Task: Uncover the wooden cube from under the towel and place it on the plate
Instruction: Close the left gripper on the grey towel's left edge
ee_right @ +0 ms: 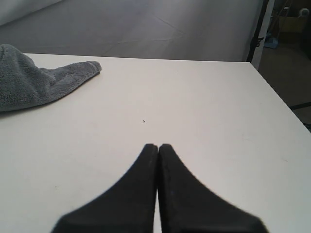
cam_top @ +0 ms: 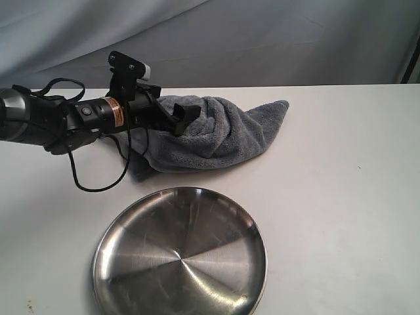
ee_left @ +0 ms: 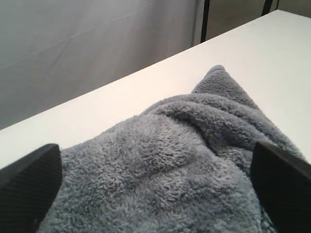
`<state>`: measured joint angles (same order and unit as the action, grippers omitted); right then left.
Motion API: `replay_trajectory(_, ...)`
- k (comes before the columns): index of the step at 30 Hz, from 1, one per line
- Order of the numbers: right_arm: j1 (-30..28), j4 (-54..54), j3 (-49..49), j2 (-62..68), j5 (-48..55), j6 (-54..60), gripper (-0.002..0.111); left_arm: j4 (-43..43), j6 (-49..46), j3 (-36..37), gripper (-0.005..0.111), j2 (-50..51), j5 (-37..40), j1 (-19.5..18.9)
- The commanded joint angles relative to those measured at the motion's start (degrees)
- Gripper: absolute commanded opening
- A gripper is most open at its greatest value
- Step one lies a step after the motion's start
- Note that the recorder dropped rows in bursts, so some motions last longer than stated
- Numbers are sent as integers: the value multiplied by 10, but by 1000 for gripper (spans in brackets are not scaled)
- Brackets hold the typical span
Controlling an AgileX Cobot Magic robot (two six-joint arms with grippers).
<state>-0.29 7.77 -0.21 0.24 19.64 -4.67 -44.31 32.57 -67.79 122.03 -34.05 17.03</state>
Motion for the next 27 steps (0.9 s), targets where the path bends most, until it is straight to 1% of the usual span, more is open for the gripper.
replay_trajectory(1, -3, 0, 2, -2, 0, -5, 0, 0, 25, -26, 105, 15, 47, 11)
replay_trajectory(8, -3, 0, 2, -2, 0, -5, 0, 4, 30, -26, 105, 38, 45, 12)
replay_trajectory(18, -3, 0, 2, -2, 0, -5, 0, 4, 34, -26, 105, 41, 45, 12)
replay_trajectory(27, -3, 0, 2, -2, 0, -5, 0, 4, 33, -26, 105, 41, 86, 12)
